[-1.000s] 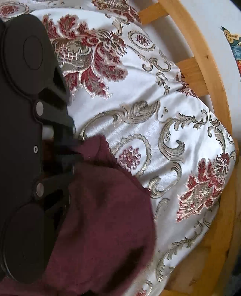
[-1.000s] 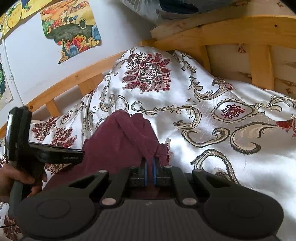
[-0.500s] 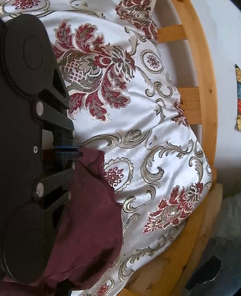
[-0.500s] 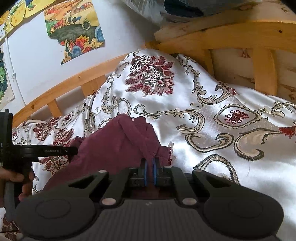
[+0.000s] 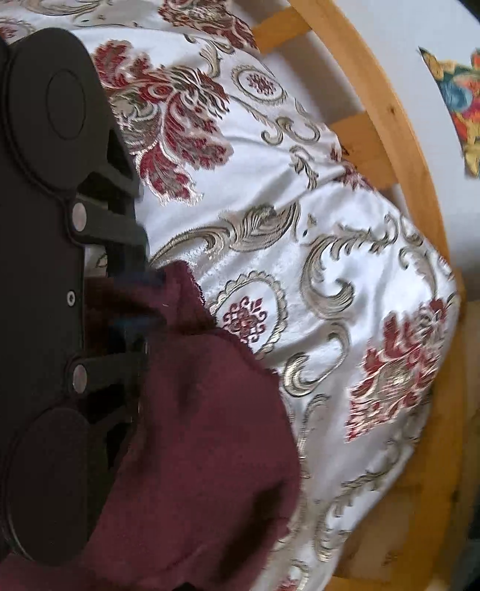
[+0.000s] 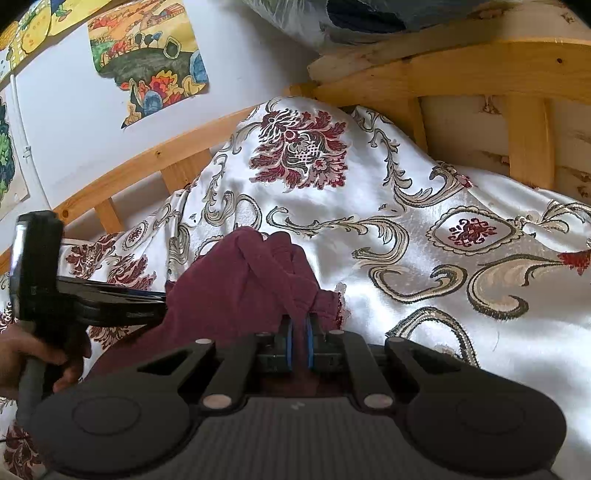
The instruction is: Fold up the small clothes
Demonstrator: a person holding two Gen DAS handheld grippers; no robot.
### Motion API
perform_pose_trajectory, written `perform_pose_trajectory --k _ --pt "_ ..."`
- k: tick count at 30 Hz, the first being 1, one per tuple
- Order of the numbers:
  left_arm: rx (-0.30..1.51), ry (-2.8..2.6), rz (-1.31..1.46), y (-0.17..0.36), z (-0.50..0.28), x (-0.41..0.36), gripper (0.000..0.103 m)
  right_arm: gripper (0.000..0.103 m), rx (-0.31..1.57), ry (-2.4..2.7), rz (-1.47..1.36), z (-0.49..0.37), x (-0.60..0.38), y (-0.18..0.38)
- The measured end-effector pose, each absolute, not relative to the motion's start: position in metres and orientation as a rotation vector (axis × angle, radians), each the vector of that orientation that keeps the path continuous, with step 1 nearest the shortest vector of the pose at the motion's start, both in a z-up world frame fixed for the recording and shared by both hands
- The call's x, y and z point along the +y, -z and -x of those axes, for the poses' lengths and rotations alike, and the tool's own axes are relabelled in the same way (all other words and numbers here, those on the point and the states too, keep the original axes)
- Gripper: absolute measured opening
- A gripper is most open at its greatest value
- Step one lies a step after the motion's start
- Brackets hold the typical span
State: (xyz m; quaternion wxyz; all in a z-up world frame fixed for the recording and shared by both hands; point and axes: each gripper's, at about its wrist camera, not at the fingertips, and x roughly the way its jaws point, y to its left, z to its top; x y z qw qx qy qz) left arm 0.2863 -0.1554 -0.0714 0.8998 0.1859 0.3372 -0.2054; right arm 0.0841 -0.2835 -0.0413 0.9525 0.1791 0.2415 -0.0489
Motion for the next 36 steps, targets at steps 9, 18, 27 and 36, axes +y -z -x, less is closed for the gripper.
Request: perform_pose_trajectory --k 9,18,27,36 --pt "0.638 0.372 -0.131 0.051 -0.290 -0.106 0.002 0.010 0.462 0.098 -0.345 -0.082 -0.282 0.039" --pt "0.740 0.333 0.185 0.059 -0.304 -0.067 0.003 0.010 0.433 0.099 -0.253 -0.092 -0.272 0.040" --pt "0.763 0.309 0.189 0.050 -0.284 -0.070 0.048 0.010 0.424 0.097 -0.218 -0.094 -0.272 0.039" --pt "0.775 0.243 0.155 0.036 -0.238 -0.079 0.092 0.013 0.420 0.098 -0.219 -0.092 -0.274 0.035"
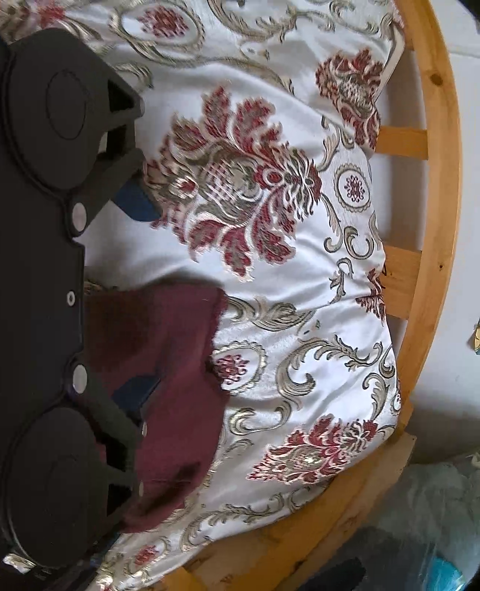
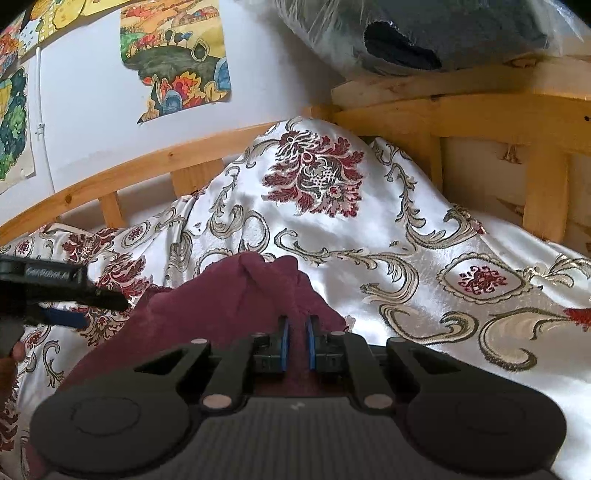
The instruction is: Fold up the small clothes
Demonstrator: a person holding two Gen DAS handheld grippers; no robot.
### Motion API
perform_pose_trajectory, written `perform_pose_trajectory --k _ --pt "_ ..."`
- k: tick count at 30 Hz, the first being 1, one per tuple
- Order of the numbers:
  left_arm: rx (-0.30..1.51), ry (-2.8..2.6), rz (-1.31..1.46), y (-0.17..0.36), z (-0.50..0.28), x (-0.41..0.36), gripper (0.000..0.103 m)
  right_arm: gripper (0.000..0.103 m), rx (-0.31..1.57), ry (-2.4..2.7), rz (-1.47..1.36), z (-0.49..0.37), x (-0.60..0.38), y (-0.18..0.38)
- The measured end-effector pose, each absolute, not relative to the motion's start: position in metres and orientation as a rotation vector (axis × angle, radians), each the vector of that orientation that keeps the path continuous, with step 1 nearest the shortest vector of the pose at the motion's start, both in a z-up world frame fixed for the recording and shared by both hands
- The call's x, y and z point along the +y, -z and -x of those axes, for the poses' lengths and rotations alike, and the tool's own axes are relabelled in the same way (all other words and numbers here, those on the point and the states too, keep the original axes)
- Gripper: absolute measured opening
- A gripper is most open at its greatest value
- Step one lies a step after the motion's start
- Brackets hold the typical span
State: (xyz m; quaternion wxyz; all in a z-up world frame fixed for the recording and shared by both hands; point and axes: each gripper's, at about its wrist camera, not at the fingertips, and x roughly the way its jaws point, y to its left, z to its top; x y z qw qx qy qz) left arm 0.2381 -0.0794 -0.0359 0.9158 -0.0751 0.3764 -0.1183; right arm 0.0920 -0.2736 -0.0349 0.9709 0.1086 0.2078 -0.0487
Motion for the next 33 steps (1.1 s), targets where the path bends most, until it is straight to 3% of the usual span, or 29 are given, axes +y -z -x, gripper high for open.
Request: perform_pose_trajectory --k 6,19,29,33 --pt "0.766 0.212 0.106 0.032 -0.216 -0.085 0.101 0.040 0.402 0.105 -0.235 -0.087 -0.277 0.028" --pt "0.781 0.163 0.135 0.032 -0.177 -0.079 0.102 0.099 0.394 0.089 -0.273 -0.086 -0.279 0.026" --pt "0.779 0.266 0.130 0.055 -0.139 -0.076 0.102 0.103 0.363 -0.024 -0.297 -0.118 -0.298 0.032" --pt "0.797 0.306 0.151 0.060 -0.139 -0.072 0.102 0.099 0.389 -0.091 -0.275 -0.138 -0.301 0.035"
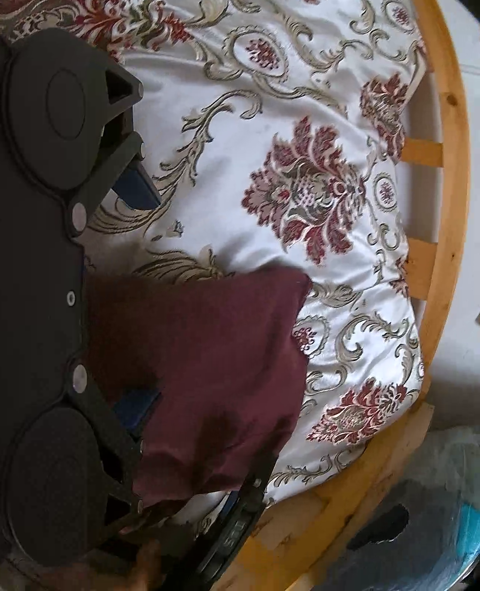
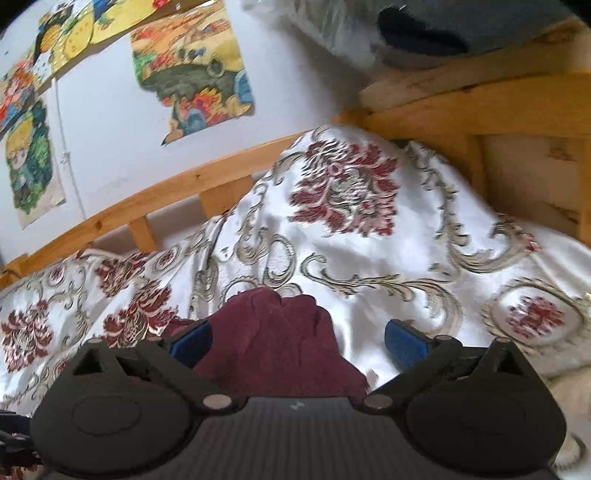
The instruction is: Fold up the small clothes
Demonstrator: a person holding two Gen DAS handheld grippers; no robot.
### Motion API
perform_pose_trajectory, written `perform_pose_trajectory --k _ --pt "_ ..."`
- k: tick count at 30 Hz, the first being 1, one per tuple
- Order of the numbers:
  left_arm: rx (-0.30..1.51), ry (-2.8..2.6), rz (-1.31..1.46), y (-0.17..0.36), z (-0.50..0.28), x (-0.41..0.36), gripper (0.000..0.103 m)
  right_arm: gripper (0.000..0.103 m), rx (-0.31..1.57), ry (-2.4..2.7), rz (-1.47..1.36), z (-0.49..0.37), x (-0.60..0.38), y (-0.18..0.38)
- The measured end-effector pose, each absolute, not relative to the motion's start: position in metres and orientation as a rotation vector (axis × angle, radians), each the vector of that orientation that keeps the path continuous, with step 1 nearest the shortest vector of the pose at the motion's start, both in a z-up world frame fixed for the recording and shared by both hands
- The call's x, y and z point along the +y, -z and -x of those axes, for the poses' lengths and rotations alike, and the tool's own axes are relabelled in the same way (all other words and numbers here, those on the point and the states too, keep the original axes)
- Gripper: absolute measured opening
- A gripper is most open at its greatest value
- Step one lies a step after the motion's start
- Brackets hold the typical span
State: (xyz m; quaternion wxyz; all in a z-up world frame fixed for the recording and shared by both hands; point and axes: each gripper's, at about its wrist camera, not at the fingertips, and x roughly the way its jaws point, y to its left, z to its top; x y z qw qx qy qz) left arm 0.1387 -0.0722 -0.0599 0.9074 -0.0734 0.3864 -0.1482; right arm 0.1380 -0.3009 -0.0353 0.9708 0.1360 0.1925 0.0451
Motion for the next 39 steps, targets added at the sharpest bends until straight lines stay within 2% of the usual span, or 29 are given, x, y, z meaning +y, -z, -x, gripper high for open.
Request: perform_pose_trajectory --k 8,13,17,22,25,31,36,39 --pt "0.853 0.302 0.196 0.075 -0.142 -0.068 0.102 0.084 0.424 -0.106 -0.237 -0.144 -0.286 0.043" --pt "0.862 0.303 0.208 0.081 -0.143 -0.069 0.102 0.064 0.416 -0.060 -0.278 -0.141 -0.295 0.047" --pt "0.866 0.306 0.208 0.082 -0.146 -0.072 0.103 0.059 0.413 -0.051 -0.285 -0.141 -0.297 0.047" --pt "0.869 0.306 0.211 0.082 -0.146 -0.073 0.102 0.044 0.412 -0.049 -0.284 -0.141 -0.297 0.047" --pt "0.873 0.312 0.215 0.081 -0.148 -0.072 0.102 0.039 0.412 -0.053 -0.271 -0.141 -0.295 0.046" --pt "0.793 0.382 0.295 0.067 -0.153 -0.052 0.102 0.039 0.417 -0.049 -0.271 -0.141 -0.296 0.045" --pt "0.831 0.450 0.395 0.070 -0.168 -0.031 0.102 0.038 0.434 -0.036 -0.279 -0.143 -0.296 0.048" --pt "0.880 0.413 0.419 0.083 -0.177 -0.027 0.098 0.038 0.439 -0.036 -0.291 -0.143 -0.298 0.050"
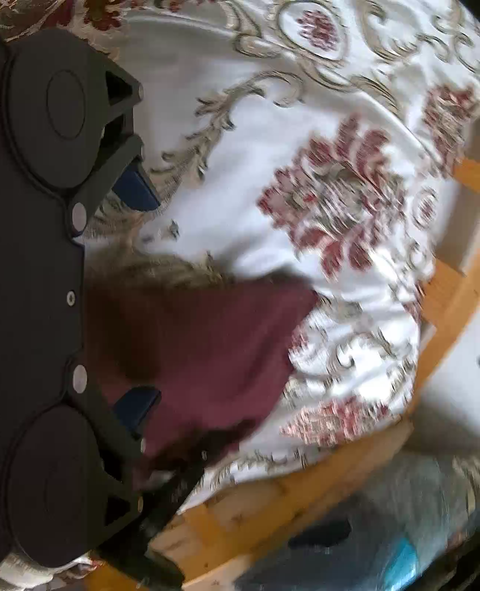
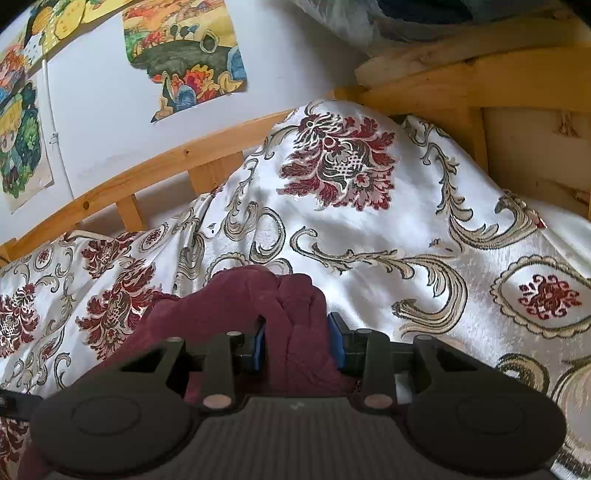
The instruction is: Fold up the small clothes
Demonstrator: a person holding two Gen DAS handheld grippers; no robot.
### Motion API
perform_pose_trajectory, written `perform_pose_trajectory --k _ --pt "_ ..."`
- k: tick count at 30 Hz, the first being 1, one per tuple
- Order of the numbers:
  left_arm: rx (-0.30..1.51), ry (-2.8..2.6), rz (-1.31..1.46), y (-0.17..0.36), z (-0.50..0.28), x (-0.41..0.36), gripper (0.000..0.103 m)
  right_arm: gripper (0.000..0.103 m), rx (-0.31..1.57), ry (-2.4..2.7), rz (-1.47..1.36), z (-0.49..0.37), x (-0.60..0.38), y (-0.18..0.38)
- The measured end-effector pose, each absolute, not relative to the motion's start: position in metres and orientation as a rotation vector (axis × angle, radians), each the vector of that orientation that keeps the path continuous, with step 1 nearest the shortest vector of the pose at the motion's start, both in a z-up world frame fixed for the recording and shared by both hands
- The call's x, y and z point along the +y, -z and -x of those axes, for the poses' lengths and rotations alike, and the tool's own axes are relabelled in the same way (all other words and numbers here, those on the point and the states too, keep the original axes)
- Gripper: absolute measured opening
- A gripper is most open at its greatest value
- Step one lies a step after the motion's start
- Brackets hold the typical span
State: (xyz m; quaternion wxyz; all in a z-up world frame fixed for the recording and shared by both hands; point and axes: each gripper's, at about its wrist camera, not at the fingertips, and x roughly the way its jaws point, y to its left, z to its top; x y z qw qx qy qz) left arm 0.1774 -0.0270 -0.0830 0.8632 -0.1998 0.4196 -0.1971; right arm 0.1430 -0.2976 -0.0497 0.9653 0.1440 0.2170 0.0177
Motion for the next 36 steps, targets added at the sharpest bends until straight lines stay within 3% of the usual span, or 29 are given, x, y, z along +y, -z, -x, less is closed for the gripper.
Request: perform_pose_trajectory --k 3,8,10,11,13,16,25,36 --pt "0.892 0.444 0.441 0.091 -0.183 -0.030 0.096 0.038 0.440 -0.036 -0.290 -0.143 -0.297 0.049" --pt "0.942 0.549 0.383 0.093 -0.190 -0.050 0.084 0.038 0.435 -0.034 -0.288 -0.142 -0.297 0.050" --pt "0.951 0.579 0.356 0.093 -0.190 -0.058 0.065 0.038 0.431 -0.030 -0.282 -0.141 -0.296 0.049" --pt "0.960 0.588 0.357 0.093 -0.191 -0.060 0.060 0.038 0.429 -0.026 -0.278 -0.140 -0.295 0.049" --pt "0.949 0.565 0.327 0.089 -0.190 -0.066 0.043 0.028 0.425 -0.026 -0.260 -0.139 -0.291 0.047" --pt "0.908 0.554 0.257 0.072 -0.185 -0.074 0.033 0.021 0.402 -0.008 -0.205 -0.135 -0.279 0.039" --pt "0.636 0.561 0.033 0.019 -0.187 -0.094 0.031 0.019 0.164 0.045 -0.144 -0.136 -0.273 -0.005" --pt "0.810 0.476 0.110 0.047 -0.276 -0.119 0.036 0.022 0.256 0.094 -0.261 -0.203 -0.306 0.024"
